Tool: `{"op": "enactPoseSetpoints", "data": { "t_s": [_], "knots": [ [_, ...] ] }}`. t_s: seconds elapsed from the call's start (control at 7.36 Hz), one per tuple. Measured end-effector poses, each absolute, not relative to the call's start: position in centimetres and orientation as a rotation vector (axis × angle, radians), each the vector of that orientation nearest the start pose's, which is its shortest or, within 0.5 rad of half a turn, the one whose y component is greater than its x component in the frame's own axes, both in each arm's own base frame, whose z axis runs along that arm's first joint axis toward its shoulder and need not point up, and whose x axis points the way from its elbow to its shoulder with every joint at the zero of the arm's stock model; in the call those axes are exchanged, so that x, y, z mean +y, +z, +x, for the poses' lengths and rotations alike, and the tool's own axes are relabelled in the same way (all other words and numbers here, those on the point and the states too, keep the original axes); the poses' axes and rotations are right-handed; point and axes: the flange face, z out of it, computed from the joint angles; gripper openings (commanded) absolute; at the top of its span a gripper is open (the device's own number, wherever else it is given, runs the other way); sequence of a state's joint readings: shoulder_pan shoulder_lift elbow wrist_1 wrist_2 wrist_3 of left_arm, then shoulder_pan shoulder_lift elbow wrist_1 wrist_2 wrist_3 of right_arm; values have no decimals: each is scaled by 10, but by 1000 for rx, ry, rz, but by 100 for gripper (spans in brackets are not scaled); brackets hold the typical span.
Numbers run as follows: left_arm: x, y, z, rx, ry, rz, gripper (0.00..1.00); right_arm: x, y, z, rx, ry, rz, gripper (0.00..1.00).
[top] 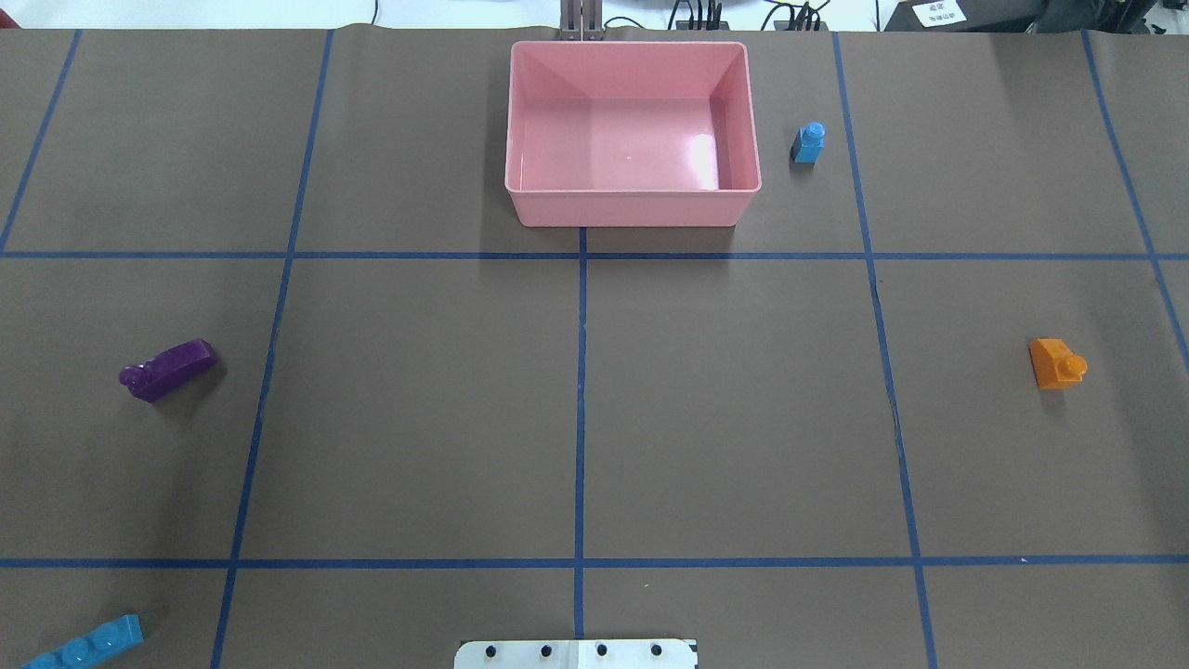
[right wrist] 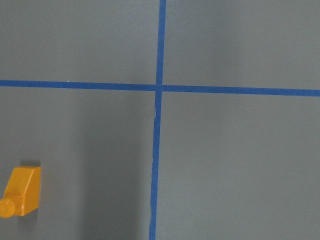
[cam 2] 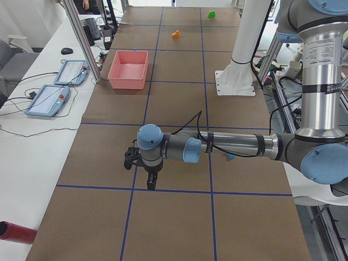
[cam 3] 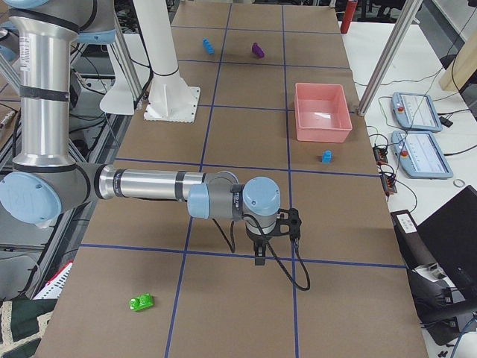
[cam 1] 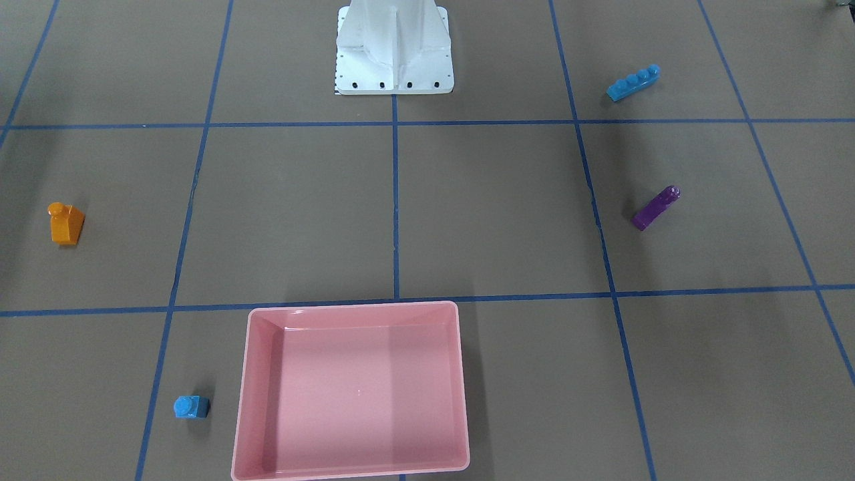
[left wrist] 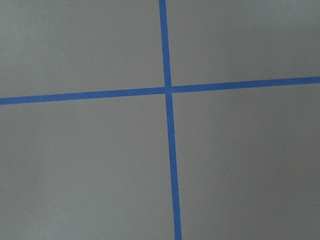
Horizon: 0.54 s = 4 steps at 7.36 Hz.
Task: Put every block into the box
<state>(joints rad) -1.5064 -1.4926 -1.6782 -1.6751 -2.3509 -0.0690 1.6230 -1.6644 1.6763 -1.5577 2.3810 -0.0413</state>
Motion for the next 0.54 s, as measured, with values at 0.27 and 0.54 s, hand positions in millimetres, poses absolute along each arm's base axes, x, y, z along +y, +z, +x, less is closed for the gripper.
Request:
{"op": "enactPoseSetpoints", "data": {
  "t_s": [0.27,0.54],
  "knots": [
    [-471,630,-33,786,51,79,100,-450,646,85,-808,-2,64,100],
    [-474,621,-32,793,62,103,100,-451,645,85,-810,-3,67,100]
  ]
}}
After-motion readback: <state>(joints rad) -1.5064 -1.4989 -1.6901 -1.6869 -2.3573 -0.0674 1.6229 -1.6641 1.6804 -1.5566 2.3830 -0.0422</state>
